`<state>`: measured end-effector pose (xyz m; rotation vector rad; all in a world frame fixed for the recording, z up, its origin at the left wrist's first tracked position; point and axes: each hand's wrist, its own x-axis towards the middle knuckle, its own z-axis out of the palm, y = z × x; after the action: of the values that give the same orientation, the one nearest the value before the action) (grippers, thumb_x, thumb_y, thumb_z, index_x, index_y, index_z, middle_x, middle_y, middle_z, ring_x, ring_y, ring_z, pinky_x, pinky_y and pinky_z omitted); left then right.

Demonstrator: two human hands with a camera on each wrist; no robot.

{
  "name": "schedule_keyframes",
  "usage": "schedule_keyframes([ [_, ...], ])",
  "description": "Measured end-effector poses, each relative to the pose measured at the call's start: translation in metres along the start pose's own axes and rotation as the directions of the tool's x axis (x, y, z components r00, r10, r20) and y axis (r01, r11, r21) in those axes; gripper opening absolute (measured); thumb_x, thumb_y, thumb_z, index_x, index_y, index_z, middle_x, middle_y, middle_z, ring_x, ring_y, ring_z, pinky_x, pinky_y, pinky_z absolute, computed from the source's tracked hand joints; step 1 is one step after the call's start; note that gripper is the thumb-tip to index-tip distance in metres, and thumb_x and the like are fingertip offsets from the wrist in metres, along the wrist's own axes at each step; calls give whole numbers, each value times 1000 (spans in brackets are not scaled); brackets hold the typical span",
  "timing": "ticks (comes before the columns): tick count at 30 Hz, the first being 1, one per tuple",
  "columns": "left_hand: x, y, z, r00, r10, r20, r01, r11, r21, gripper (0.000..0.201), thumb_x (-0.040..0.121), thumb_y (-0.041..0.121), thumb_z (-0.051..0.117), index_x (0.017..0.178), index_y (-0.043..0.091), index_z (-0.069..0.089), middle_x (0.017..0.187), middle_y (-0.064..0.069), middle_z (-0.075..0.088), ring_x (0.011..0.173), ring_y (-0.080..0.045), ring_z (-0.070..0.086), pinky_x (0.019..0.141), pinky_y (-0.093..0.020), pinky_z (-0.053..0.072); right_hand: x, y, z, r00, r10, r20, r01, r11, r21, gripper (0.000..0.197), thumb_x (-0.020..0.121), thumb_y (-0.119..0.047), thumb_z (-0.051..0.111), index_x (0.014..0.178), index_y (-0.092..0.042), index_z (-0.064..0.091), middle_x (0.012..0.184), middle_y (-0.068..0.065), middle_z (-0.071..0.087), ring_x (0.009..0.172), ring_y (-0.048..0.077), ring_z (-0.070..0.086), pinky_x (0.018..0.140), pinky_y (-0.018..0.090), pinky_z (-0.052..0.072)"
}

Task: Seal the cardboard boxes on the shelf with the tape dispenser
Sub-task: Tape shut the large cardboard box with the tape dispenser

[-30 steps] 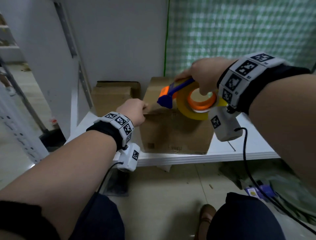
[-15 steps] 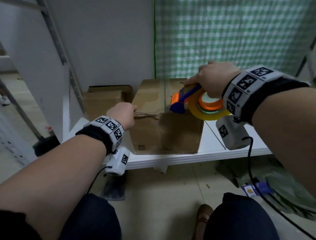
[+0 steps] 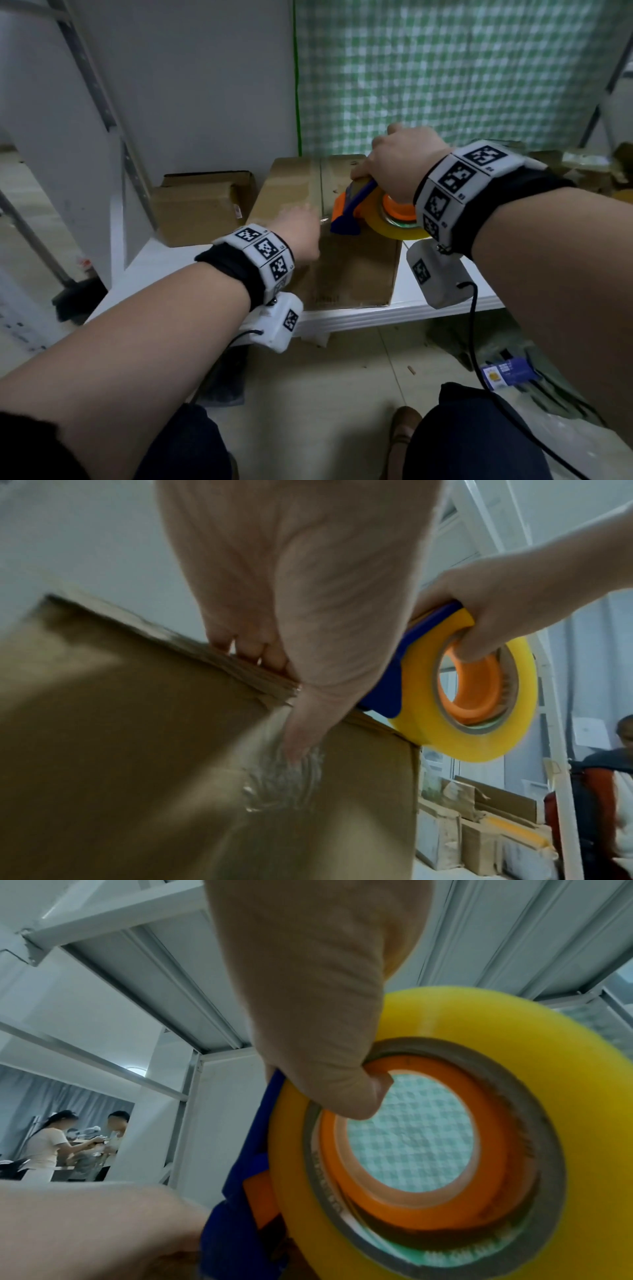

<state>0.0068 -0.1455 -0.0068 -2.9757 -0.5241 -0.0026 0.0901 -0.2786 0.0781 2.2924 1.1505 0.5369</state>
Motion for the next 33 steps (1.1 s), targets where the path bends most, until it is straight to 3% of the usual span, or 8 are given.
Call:
schedule_keyframes([
  [3,7,11,1,997,63,-39,-65,995,-73,66,83,20,66,139,7,33,135,-11,43,123,-27,45,99,-37,42,1,1,4,1000,4,-2,-4,1000,24,46,95,-15,48,133,-41,42,118,6,50,109,27,43,67,34,39],
  [6,8,9,4,996,59,-65,-66,992,-103,67,81,18,68,139,11,34,132,-10,47,119,-26,48,97,-38,43,1,0,7,999,36,12,-37,996,77,41,92,-15,50,129,-34,47,114,8,50,100,28,46,67,36,40],
  [9,7,6,7,995,30,-98,-44,990,-138,64,82,13,64,140,15,35,136,-8,45,125,-27,45,103,-43,40,3,-3,4,998,58,36,-62,989,131,41,89,-13,54,125,-31,49,106,8,49,89,28,45,67,36,43],
  [13,5,7,12,983,-7,-184,-22,988,-156,43,81,7,55,121,20,48,108,-2,53,105,-24,52,94,-45,45,3,-5,0,997,65,46,-70,990,121,40,90,-12,54,126,-29,50,110,9,49,94,28,45,67,35,41],
  [15,6,6,15,980,-16,-197,-14,988,-152,41,81,9,56,119,22,49,103,0,52,104,-23,53,95,-46,44,2,-7,0,997,70,43,-75,990,121,42,91,-12,54,128,-30,49,112,8,49,100,28,47,67,34,39],
  [22,7,-25,24,979,-98,-180,68,984,-167,46,79,7,56,121,25,49,106,-2,58,106,-25,53,97,-49,40,8,-29,-18,999,34,11,-35,984,174,40,91,-12,51,126,-30,51,107,6,52,97,28,52,63,34,39],
  [28,9,-47,27,982,-108,-152,88,987,-138,51,79,9,58,126,27,46,115,-4,58,111,-27,51,98,-50,39,11,-34,-27,1000,-18,-1,18,976,217,46,91,-10,48,130,-35,49,100,3,45,83,24,47,46,26,28],
  [33,13,-43,19,986,-141,-93,127,982,-140,44,81,7,57,123,21,50,112,-8,59,106,-29,55,96,-48,44,-5,-8,-9,998,11,-57,9,940,341,67,86,-4,50,138,-44,38,98,2,43,79,24,52,50,30,37],
])
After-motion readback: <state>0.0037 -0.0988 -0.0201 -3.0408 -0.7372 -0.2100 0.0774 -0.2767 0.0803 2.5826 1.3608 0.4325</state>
